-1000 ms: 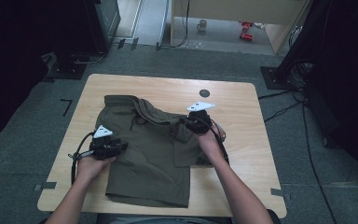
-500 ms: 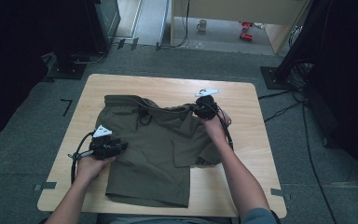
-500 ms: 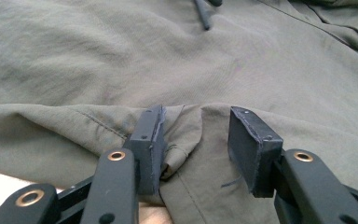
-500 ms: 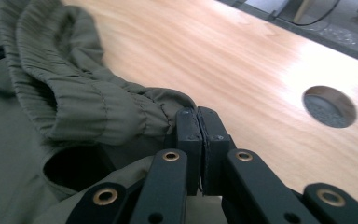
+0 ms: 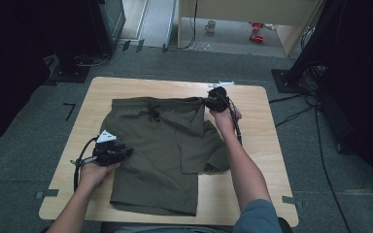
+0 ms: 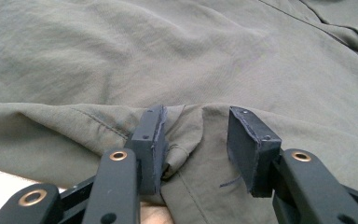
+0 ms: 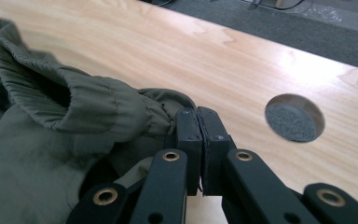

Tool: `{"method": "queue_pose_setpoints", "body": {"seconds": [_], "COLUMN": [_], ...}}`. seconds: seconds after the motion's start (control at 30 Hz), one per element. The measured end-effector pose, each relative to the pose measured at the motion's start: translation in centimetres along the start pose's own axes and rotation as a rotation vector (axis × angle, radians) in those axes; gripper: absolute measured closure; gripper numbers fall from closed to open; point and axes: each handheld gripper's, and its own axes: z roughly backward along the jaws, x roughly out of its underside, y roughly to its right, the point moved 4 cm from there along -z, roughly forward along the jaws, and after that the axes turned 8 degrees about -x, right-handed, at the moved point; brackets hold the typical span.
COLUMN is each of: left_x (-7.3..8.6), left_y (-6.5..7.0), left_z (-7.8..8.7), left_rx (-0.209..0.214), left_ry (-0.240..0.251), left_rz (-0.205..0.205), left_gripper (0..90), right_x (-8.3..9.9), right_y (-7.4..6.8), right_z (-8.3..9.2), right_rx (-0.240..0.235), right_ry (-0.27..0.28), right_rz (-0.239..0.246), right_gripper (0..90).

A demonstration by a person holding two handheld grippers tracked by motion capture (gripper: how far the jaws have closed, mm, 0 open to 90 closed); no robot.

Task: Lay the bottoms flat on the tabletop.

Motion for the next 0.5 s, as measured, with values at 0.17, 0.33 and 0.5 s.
{"method": "queue_pose_setpoints", "body": {"seconds": [0.17,0.33,0.5], "left_x": [0.0,0.0,0.0], "left_y": [0.1,0.1,0.1], "left_z": [0.0,0.0,-0.1], "left_rx": [-0.004,-0.006,-0.007], "left_ry": [0.001,0.005,0.007], "left_rz": [-0.004,-0.003,-0.008], "left_gripper": [57.1,57.1,57.0], "right_x": [-0.9,-1.7,-2.6], "right_y": [1.5,2.8,2.6], "right_z": [-0.9,-1.4,-0.7], "right_rx": [0.033,0.071,0.117], "right_ry": [-0.009,-0.024,0.032], "right_rz": [-0.038,-0.054,-0.021], "right_gripper": [88.6,88.1,68.4]}}
